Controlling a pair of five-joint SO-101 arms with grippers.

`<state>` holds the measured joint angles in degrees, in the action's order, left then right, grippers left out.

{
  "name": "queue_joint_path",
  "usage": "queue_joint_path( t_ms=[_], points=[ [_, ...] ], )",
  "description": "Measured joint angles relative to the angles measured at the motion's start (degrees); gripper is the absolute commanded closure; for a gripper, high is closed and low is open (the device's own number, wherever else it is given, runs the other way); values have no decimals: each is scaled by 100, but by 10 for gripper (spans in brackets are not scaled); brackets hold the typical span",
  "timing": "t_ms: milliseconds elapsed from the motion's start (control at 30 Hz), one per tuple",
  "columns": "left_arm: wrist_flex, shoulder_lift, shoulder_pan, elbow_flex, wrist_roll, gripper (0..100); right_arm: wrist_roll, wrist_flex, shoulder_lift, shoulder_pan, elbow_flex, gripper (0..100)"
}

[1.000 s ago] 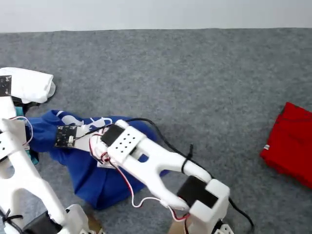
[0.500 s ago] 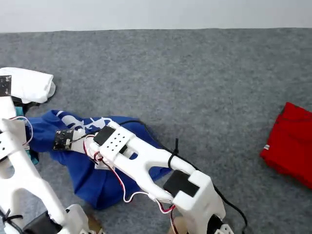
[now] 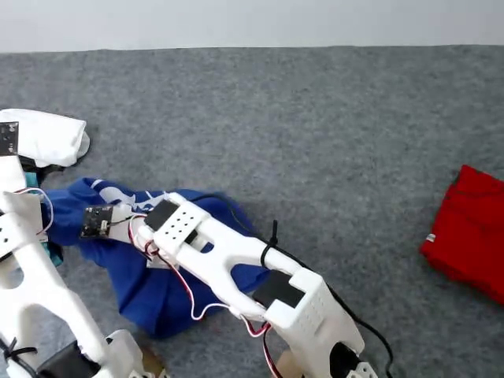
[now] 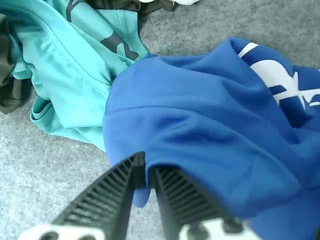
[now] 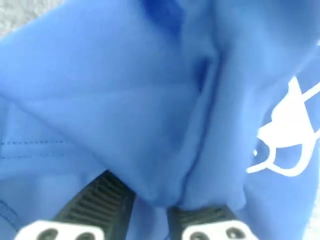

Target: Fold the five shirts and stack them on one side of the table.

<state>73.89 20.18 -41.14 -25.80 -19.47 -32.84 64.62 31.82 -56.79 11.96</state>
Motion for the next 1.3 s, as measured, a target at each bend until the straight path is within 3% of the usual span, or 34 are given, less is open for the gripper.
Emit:
queue_joint_path(
  t_ms=[733, 1167, 1300],
  points=[
    [105, 0, 0, 281, 0, 997, 0, 3543, 0, 589, 3807, 987],
    [431, 0, 0, 651, 0, 997, -519, 3437, 1011, 2382, 4211, 987],
    [431, 0, 9, 651, 0, 997, -633, 3314, 1547, 2558, 4211, 983]
  ],
)
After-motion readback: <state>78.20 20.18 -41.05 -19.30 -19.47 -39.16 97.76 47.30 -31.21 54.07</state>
